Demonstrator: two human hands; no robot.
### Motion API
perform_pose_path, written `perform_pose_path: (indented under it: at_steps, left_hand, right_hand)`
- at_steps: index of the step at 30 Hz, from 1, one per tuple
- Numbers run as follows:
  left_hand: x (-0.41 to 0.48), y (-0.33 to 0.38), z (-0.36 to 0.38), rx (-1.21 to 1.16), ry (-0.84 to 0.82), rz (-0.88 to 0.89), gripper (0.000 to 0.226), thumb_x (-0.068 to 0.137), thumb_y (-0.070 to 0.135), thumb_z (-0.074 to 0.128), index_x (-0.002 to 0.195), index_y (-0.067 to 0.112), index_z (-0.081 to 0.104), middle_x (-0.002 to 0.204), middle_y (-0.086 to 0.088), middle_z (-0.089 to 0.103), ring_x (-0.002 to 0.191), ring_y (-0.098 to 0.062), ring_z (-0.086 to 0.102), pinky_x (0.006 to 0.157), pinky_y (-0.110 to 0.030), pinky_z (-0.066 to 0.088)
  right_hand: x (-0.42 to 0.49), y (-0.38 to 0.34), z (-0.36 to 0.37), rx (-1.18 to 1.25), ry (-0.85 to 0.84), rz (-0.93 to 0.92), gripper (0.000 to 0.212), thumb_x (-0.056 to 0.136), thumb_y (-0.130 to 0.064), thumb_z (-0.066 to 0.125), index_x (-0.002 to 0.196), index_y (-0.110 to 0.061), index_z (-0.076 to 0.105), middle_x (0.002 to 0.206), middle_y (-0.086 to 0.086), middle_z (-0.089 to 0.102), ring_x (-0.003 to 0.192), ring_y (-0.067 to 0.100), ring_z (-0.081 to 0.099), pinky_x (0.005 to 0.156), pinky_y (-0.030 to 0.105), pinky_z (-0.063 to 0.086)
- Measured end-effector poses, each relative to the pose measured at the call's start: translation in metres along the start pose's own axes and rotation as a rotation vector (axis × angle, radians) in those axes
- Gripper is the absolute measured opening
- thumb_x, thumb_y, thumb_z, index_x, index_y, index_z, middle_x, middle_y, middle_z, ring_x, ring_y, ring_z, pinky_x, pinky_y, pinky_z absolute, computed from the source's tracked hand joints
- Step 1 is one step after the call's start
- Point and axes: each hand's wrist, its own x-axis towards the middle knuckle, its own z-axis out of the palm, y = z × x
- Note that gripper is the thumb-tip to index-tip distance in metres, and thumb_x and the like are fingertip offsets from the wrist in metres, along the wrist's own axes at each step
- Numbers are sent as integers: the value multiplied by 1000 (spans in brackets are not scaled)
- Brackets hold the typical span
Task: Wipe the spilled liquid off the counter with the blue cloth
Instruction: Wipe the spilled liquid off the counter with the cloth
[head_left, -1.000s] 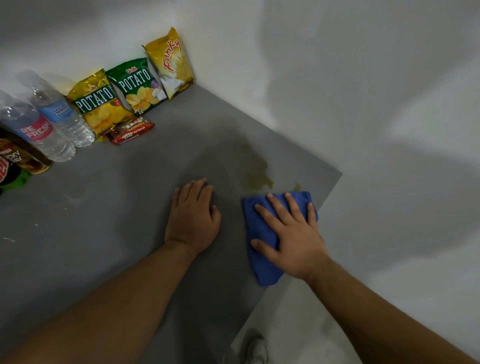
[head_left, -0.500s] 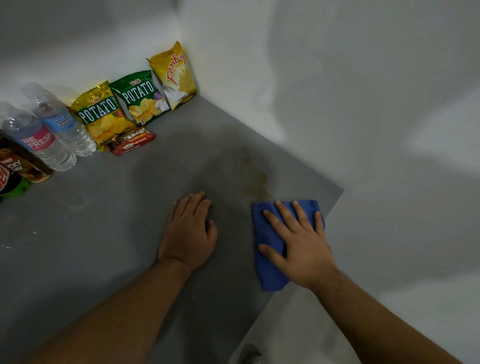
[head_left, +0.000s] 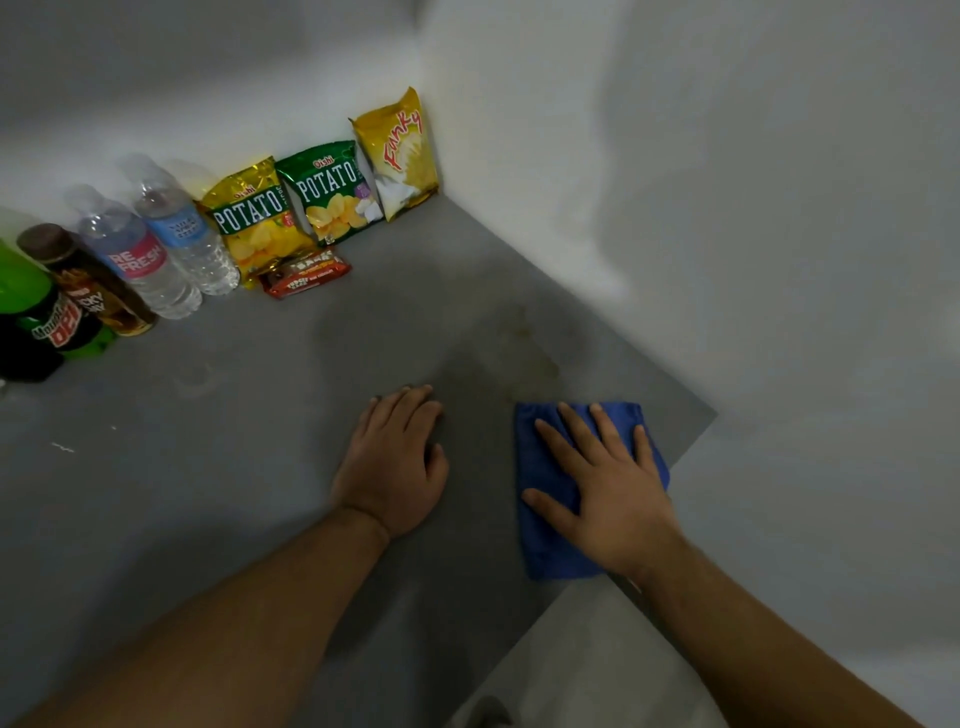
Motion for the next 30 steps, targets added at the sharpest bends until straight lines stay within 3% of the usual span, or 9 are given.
perform_pose_path:
  at_steps: [5,9,15,18,20,25,30]
  left_hand:
    - [1,0,0,-8,-1,5,43,91,26,56,133,15,58,150,-4,50,142,-25,42,123,-50,28]
    - [1,-1,1,-9,11,-2,44,90,26,57,132,15,58,150,-3,51,141,-25,43,123,-49,28]
    - [3,1,-1,-4,-10,-6,44,90,25,59,132,14,58,150,-5,50,140,-27,44,121,-50,30]
    - [3,-1,-2,-32,-15,-2,43,89,23,61,131,11,60,149,-7,51,140,-29,44,121,-51,29]
    - [3,-1,-2,-48,-15,-4,43,89,22,60,130,11,60,149,-6,51,141,-28,43,122,-51,27]
    - [2,-1,-2,-47,-14,-8,45,90,26,57,132,12,57,152,-5,49,143,-26,41,124,-48,25]
    - [4,-3,-3,-75,-34,-16,47,89,27,56,135,15,56,154,-2,46,144,-24,38,124,-48,23]
  right_hand:
    - [18,47,-16,-26,-53,165,92,79,-99,9,159,-56,-3,174,-15,-2,160,27,-8,123,67,0]
    - [55,35,-17,-23,-63,226,92,81,-97,7,160,-52,-7,175,-7,-4,159,35,-9,122,70,-2]
    - [47,-12,-3,-34,-42,106,88,88,-89,4,163,-43,-6,175,-6,-6,159,29,-11,125,62,-4]
    - [23,-1,-1,9,12,7,86,92,-87,14,164,-42,5,174,-10,4,160,21,-7,127,59,1]
    - [19,17,-5,-5,17,47,87,90,-90,16,163,-45,9,174,-11,8,160,21,-2,126,61,4]
    - [67,17,-14,-25,-47,220,91,85,-94,9,162,-48,-3,175,-8,-3,159,32,-6,123,68,-2]
    - [80,-34,-3,-22,-26,118,83,92,-85,13,163,-45,0,175,-5,1,159,31,-6,125,64,-4]
